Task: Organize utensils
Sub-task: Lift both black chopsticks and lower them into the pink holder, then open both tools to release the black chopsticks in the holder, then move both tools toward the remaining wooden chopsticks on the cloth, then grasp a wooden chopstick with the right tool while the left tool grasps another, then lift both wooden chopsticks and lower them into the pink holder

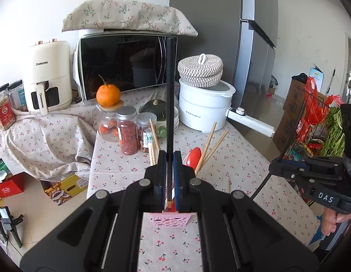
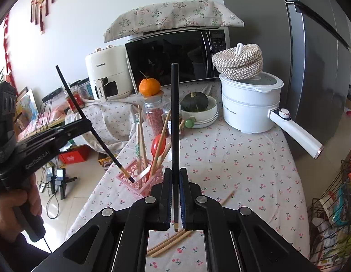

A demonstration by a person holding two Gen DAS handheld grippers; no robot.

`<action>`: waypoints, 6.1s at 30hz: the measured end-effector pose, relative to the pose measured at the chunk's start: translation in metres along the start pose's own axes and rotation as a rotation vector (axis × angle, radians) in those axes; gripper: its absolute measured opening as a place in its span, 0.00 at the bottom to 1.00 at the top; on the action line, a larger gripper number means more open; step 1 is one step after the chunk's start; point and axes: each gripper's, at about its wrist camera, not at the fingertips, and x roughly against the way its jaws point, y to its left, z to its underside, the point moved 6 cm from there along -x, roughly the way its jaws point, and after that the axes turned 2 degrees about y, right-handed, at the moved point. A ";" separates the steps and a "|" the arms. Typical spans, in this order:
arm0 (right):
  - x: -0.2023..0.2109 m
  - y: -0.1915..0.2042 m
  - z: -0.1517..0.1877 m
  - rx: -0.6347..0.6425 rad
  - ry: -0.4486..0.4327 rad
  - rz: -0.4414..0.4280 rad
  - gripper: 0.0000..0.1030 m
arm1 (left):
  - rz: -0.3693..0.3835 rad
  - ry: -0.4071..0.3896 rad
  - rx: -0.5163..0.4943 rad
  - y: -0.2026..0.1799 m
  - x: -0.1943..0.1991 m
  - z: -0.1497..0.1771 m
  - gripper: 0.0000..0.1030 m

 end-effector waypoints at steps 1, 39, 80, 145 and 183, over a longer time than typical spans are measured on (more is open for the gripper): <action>0.000 0.001 -0.001 -0.003 -0.001 -0.002 0.06 | 0.002 0.022 0.007 0.001 -0.007 0.003 0.06; -0.056 0.039 -0.039 -0.150 -0.091 -0.103 0.07 | 0.021 0.289 0.149 0.050 -0.014 0.066 0.71; -0.142 -0.082 0.120 -0.223 0.541 0.227 0.78 | -0.026 0.535 -0.002 0.013 -0.066 0.127 0.99; -0.069 -0.145 0.103 -0.287 0.511 0.094 0.07 | 0.066 0.784 -0.175 -0.132 -0.159 0.137 0.31; -0.004 -0.042 0.035 -0.098 0.165 0.133 0.07 | 0.227 0.136 -0.131 -0.090 0.012 0.024 0.10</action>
